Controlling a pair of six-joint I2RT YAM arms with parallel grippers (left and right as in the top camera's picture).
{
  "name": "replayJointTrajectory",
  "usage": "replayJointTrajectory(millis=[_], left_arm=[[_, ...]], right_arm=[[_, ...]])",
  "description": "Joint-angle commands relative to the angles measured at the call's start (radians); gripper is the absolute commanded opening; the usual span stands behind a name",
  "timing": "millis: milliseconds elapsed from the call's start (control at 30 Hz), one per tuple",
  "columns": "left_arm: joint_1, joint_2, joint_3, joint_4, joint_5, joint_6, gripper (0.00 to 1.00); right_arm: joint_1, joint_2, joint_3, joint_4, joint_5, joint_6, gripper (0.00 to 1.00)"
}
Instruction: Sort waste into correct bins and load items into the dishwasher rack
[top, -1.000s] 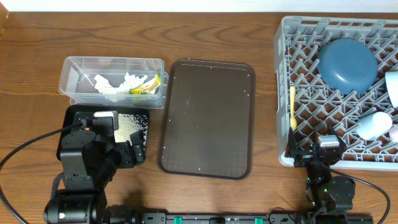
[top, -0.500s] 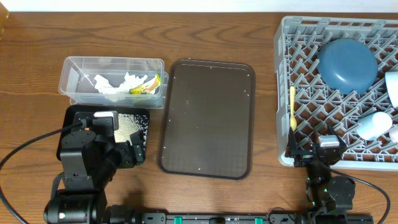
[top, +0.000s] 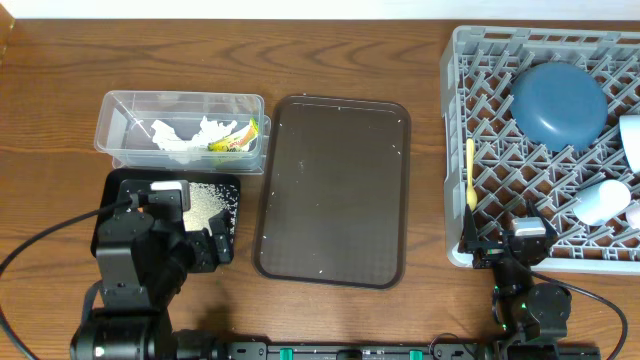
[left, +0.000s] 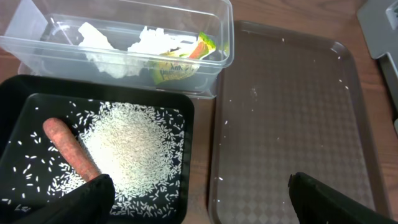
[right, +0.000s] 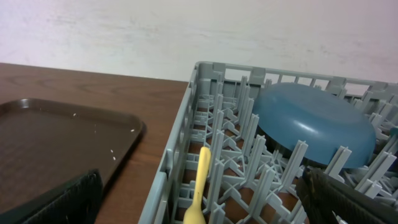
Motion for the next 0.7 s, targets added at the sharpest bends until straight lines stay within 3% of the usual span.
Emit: replayJointTrajectory(millis=[0,167,433,667], left_arm=[[0.003,-0.055,-0.051,-0.002,-0.045,0.006,0.91],[0.001,-0.199,-0.216,0.120,-0.051,0.006,0.91],[-0.026,-0.451,-0.563,0.511,-0.051,0.006,0.91],[-0.054,-0.573,-0.762,0.787,-0.076,0.006,0.91]], right_arm=[[0.010,-0.007,-0.003,-0.003,0.007,-0.012,0.99],[0.010,-0.007,-0.003,-0.003,0.007,-0.012,0.99],[0.010,-0.007,-0.003,-0.003,0.007,-0.012,0.99],[0.010,-0.007,-0.003,-0.003,0.007,-0.012,0.99]])
